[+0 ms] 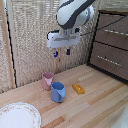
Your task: Kindly get your arm to the topmost drawer handle. Get a good grip on it, then softly pull to open it.
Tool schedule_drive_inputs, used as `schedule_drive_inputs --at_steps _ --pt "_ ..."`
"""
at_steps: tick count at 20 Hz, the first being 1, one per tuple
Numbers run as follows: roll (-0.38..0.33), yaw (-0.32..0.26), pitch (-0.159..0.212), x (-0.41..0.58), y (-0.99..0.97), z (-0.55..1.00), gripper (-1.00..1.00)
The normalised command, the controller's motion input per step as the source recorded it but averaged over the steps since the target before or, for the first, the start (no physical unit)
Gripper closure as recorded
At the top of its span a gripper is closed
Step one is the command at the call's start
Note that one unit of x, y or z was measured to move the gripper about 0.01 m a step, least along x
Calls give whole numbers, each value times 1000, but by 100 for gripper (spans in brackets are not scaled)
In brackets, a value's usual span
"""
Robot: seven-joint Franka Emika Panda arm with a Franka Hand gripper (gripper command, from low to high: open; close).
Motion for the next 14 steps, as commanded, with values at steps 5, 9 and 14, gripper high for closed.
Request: schedule_drive_inputs --at_steps 5,9,14 --pt "-127 59 -1 -4 -200 707 -100" --pt "-148 71 -10 1 -176 713 -100" --pt "-232 73 -3 0 -170 480 -100"
